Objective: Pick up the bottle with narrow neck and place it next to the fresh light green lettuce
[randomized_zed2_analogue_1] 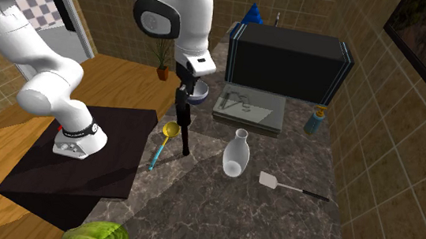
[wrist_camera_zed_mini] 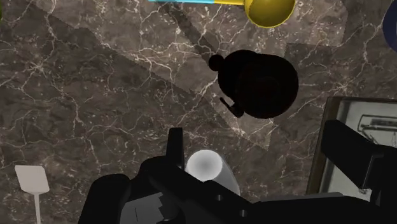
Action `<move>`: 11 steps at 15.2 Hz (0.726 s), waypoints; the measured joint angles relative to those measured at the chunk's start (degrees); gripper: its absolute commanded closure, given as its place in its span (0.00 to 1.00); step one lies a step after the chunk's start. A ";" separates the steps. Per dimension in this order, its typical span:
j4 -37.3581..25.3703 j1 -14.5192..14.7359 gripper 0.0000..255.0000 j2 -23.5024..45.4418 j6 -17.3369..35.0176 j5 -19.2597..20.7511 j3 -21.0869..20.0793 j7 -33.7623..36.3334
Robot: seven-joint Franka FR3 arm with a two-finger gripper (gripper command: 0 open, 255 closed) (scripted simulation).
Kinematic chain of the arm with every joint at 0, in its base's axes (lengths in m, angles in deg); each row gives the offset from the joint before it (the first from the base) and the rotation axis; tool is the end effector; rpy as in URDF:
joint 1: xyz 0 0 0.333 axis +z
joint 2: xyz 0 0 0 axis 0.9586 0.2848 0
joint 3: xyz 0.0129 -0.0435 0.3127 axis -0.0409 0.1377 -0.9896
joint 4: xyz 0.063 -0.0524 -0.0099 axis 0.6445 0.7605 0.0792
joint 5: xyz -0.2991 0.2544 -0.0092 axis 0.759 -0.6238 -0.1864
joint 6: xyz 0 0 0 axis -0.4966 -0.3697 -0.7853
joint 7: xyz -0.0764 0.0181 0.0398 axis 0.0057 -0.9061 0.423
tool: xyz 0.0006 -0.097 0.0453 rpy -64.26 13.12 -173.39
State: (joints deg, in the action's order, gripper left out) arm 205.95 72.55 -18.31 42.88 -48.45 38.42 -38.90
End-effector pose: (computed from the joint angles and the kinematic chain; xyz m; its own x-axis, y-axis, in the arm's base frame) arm 0.4885 -0.0521 0.4899 0.9746 -0.1944 -0.1110 -0.1961 -0.9806 -0.0046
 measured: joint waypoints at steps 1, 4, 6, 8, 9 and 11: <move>-1.31 -0.04 0.00 2.01 0.80 -0.11 0.12 -0.19; -6.97 -0.29 0.00 9.00 2.35 -0.60 0.54 -1.05; -10.93 -0.46 0.00 13.07 2.63 -0.94 0.71 -1.48; -16.07 -0.72 0.00 17.95 2.51 -1.39 0.86 -1.95; -17.60 -0.92 0.00 19.76 2.85 -1.54 0.97 -2.26; -21.94 -1.16 0.00 24.16 3.05 -1.96 1.02 -2.54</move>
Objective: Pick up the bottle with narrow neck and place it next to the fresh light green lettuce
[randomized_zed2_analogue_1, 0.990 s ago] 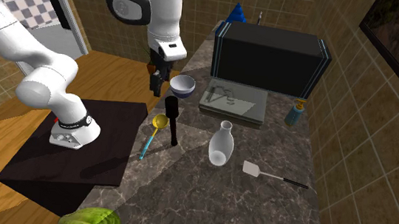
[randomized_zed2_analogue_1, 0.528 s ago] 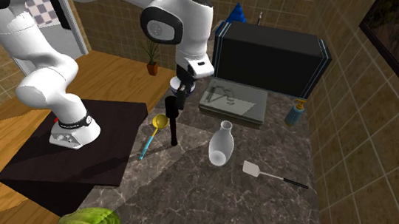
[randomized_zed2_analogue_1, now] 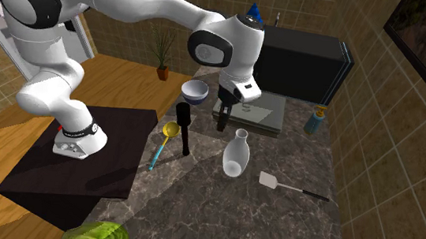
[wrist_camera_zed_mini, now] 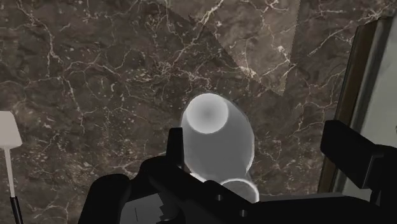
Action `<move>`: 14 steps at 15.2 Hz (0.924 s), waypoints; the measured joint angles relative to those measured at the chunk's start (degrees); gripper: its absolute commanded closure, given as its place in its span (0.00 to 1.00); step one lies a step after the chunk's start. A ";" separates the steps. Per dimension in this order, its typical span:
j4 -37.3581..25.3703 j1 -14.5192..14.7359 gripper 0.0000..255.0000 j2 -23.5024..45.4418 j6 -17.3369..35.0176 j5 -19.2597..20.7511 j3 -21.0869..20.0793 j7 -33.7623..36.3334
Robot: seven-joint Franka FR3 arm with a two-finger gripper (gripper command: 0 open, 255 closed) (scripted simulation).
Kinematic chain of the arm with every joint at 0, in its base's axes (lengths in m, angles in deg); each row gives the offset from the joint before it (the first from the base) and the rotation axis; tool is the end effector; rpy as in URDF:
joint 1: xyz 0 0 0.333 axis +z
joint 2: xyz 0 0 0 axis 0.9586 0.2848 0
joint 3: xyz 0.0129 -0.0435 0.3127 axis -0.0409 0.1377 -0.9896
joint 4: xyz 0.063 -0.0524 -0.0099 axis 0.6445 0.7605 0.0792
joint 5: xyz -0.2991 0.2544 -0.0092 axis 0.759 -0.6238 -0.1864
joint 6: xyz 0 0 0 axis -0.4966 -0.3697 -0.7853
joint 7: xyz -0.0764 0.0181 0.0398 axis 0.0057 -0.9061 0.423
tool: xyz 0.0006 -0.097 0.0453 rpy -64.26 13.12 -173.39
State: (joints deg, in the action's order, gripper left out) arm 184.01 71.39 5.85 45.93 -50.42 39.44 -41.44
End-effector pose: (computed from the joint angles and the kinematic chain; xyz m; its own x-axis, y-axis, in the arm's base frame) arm 0.6162 -0.0799 0.4378 0.9753 -0.2001 -0.0938 -0.2012 -0.9796 -0.0017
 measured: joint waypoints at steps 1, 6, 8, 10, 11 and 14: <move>-2.34 -0.16 0.00 2.33 0.09 -0.22 0.00 -0.20; -17.62 -1.41 0.00 14.41 -2.79 -1.22 0.00 -1.05; -18.94 -1.57 0.00 16.11 -2.35 -1.36 -0.03 -1.15; -18.11 -1.47 0.00 16.65 -0.97 -1.41 -0.10 -1.07; -17.67 -1.45 0.00 16.80 -0.38 -1.43 -0.12 -1.07; -15.60 -1.45 0.00 16.97 1.85 -1.48 -0.13 -1.18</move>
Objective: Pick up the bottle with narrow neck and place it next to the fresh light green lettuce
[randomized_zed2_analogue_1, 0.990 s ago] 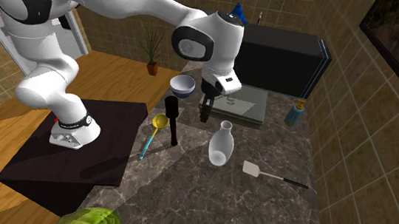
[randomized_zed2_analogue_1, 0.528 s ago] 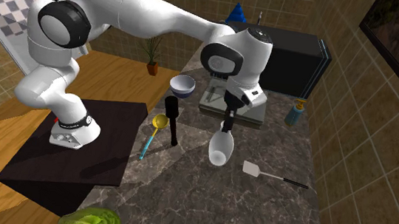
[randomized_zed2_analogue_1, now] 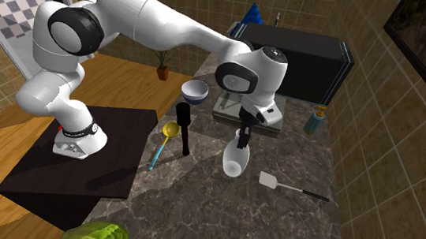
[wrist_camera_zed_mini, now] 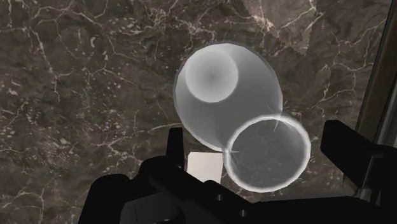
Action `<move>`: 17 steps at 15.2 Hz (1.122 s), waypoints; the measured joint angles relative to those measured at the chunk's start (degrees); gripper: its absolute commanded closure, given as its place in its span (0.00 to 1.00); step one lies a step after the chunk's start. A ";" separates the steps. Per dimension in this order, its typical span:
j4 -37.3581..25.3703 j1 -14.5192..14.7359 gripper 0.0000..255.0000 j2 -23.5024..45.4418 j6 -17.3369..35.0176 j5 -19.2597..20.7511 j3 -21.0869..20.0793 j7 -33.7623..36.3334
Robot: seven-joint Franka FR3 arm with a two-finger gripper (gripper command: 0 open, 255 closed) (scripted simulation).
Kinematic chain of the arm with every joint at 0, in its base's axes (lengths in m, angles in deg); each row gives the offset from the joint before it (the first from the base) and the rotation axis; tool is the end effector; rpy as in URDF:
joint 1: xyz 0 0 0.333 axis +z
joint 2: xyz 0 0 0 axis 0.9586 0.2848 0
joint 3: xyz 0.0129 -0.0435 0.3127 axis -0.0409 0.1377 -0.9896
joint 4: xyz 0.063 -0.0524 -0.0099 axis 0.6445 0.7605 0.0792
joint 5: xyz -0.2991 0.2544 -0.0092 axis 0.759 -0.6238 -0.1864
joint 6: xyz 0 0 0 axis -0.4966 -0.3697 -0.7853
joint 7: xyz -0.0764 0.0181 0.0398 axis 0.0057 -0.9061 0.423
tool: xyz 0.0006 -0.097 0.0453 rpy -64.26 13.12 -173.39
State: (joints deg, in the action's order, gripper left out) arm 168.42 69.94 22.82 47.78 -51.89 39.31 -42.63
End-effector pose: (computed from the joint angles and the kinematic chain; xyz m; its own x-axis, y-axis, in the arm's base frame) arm 0.6906 -0.0972 0.3716 0.9757 -0.2022 -0.0840 -0.2029 -0.9792 0.0001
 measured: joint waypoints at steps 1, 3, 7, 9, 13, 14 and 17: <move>0.33 0.00 0.00 -0.01 0.32 -0.01 0.00 -0.02; 0.44 0.00 0.00 0.02 0.49 -0.02 0.00 -0.03; 0.48 -0.01 1.00 0.03 0.55 -0.02 0.00 -0.05; 0.47 -0.01 1.00 0.02 0.55 -0.02 0.00 -0.05; 0.44 -0.01 1.00 0.03 0.55 -0.02 0.00 -0.04; 0.43 -0.01 1.00 0.04 0.55 -0.03 0.00 -0.04; 0.44 -0.02 1.00 0.03 0.55 -0.03 0.00 -0.05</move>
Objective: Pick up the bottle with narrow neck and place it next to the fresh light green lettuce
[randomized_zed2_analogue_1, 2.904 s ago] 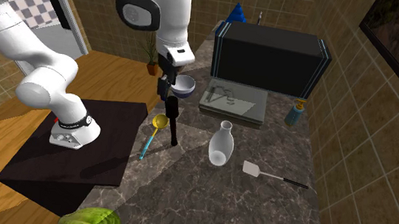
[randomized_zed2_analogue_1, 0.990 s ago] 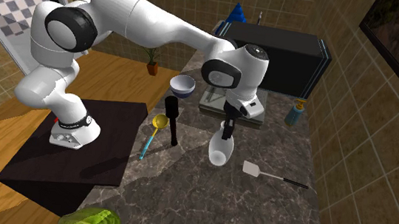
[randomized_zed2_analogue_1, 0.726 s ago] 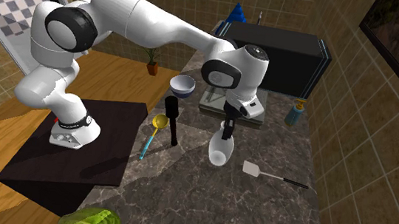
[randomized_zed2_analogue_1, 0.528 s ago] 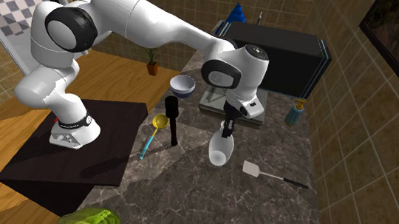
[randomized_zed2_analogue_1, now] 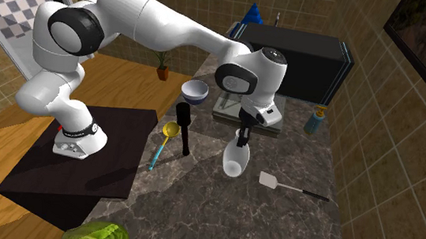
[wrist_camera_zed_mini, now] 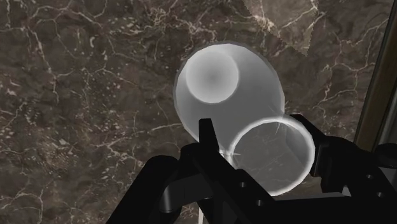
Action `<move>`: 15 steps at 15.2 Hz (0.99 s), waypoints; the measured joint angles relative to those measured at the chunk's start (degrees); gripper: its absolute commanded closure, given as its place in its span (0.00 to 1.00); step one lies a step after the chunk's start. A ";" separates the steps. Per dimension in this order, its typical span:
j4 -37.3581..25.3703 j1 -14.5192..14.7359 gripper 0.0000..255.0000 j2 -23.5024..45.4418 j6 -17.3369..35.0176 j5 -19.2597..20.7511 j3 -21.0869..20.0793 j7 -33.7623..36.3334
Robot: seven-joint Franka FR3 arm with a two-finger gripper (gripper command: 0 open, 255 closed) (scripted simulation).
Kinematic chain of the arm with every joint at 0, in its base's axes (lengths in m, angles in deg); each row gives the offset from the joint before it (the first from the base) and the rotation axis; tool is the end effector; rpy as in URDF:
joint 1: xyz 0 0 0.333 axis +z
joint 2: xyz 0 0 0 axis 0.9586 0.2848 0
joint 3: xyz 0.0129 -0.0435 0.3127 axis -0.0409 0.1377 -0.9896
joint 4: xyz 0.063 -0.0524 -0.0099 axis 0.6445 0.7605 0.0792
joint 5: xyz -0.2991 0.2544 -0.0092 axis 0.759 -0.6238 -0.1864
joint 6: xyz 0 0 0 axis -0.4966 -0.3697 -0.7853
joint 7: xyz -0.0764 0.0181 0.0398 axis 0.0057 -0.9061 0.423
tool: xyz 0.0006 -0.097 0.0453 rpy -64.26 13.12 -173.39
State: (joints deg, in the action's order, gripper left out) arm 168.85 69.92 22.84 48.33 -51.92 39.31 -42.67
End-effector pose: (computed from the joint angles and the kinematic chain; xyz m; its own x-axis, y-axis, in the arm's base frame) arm 0.6902 -0.0976 0.3686 0.9758 -0.2025 -0.0822 -0.2032 -0.9791 -0.0003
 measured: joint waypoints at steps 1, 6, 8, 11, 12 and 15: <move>-0.16 0.00 1.00 -0.08 -0.28 0.02 0.01 0.01; -2.35 -0.06 1.00 -0.98 -3.38 0.13 0.08 0.05; -3.10 0.02 1.00 -1.54 -4.68 0.20 0.09 0.19; -5.03 -0.05 1.00 -1.67 -6.76 0.24 0.12 0.20; -5.48 -0.04 1.00 -1.88 -7.40 0.25 0.13 0.23; -7.52 -0.12 1.00 -2.00 -9.55 0.28 0.16 0.26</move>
State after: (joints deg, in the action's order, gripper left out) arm 161.34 69.80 20.85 38.78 -51.63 39.47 -42.41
